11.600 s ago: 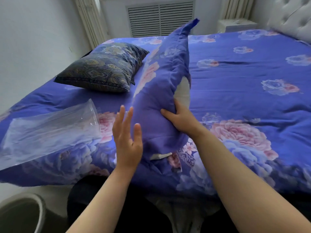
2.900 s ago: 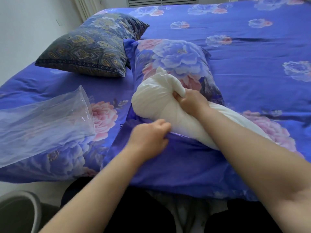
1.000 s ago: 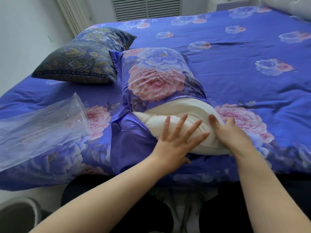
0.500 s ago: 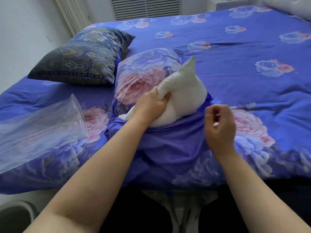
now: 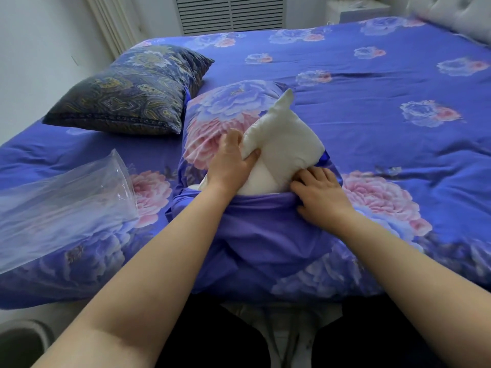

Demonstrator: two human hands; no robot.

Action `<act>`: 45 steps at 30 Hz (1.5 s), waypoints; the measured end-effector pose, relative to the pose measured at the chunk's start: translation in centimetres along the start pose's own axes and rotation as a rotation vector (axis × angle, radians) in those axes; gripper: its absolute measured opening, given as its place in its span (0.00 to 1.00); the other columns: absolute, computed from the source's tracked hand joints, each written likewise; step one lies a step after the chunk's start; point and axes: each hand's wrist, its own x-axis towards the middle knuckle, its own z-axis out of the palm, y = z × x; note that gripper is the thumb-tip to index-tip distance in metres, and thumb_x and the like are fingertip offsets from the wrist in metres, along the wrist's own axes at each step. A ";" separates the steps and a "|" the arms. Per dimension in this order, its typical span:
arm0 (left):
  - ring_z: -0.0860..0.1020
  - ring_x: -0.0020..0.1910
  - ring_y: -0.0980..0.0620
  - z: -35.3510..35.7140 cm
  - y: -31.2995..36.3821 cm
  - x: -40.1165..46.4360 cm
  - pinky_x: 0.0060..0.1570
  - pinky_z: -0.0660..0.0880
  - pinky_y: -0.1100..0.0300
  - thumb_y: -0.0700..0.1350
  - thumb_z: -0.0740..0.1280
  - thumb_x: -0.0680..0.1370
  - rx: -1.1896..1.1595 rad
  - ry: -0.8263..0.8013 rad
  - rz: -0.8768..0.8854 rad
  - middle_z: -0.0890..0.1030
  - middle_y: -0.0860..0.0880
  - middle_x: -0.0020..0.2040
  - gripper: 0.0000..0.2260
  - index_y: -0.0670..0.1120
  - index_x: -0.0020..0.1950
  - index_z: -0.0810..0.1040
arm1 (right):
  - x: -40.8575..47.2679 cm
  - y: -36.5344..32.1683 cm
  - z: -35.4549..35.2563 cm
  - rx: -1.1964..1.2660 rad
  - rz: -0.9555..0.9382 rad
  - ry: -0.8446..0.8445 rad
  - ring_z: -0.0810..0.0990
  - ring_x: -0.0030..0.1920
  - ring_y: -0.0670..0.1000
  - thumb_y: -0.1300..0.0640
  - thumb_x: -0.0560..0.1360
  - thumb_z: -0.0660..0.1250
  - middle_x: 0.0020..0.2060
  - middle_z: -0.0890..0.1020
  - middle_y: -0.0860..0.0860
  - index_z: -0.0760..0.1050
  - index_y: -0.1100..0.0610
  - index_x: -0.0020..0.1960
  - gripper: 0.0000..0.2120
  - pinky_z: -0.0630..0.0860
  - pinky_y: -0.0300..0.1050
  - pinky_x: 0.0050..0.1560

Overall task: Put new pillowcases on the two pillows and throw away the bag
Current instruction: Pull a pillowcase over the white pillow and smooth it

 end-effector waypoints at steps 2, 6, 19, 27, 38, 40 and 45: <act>0.74 0.51 0.42 0.0 0.0 -0.8 0.48 0.72 0.50 0.52 0.69 0.74 0.064 0.029 0.092 0.71 0.44 0.55 0.15 0.43 0.52 0.72 | 0.1 1.1 -1.0 0.143 -0.054 0.194 0.73 0.39 0.60 0.60 0.61 0.60 0.36 0.76 0.57 0.71 0.58 0.38 0.06 0.69 0.50 0.47; 0.75 0.55 0.42 0.9 1.9 -2.6 0.47 0.70 0.54 0.56 0.64 0.76 0.261 -0.218 0.188 0.78 0.45 0.54 0.16 0.45 0.55 0.76 | 1.1 1.2 -3.5 0.279 -0.006 0.431 0.72 0.31 0.59 0.61 0.64 0.58 0.31 0.76 0.56 0.68 0.56 0.40 0.05 0.65 0.47 0.27; 0.66 0.70 0.52 -5.5 -0.8 -4.7 0.69 0.61 0.54 0.63 0.47 0.79 0.112 -0.802 0.045 0.70 0.52 0.70 0.28 0.49 0.69 0.71 | 4.7 -2.5 -7.1 0.163 -0.577 0.442 0.81 0.42 0.56 0.67 0.75 0.45 0.65 0.76 0.50 0.68 0.47 0.69 0.29 0.77 0.48 0.40; 0.69 0.33 0.54 -7.0 -2.1 -4.5 0.38 0.69 0.54 0.55 0.69 0.72 0.059 -0.503 0.241 0.71 0.50 0.30 0.15 0.43 0.36 0.76 | 4.9 -2.2 -10.7 -0.020 -0.189 -0.452 0.76 0.47 0.56 0.53 0.77 0.58 0.48 0.81 0.53 0.74 0.53 0.45 0.08 0.64 0.44 0.40; 0.74 0.54 0.46 -8.5 -8.8 -2.8 0.57 0.68 0.55 0.65 0.69 0.67 0.249 -0.146 0.023 0.76 0.45 0.50 0.22 0.46 0.37 0.80 | 4.1 0.9 -7.9 -0.036 0.355 -0.455 0.71 0.58 0.59 0.33 0.71 0.63 0.56 0.73 0.54 0.78 0.50 0.51 0.22 0.69 0.50 0.52; 0.73 0.49 0.51 -8.7 -9.9 -3.2 0.53 0.68 0.56 0.53 0.73 0.70 -0.026 -0.164 -0.127 0.76 0.46 0.48 0.13 0.44 0.37 0.78 | 2.8 2.3 -6.1 0.259 0.455 -0.416 0.70 0.60 0.57 0.38 0.71 0.67 0.54 0.73 0.54 0.80 0.46 0.45 0.12 0.69 0.50 0.57; 0.67 0.34 0.46 -8.9 -7.4 -1.2 0.34 0.62 0.53 0.48 0.69 0.75 -0.030 0.111 -0.220 0.68 0.46 0.28 0.16 0.43 0.32 0.68 | 3.3 2.9 -5.8 0.914 0.650 -0.227 0.70 0.34 0.49 0.54 0.71 0.71 0.28 0.72 0.50 0.71 0.55 0.30 0.14 0.66 0.44 0.35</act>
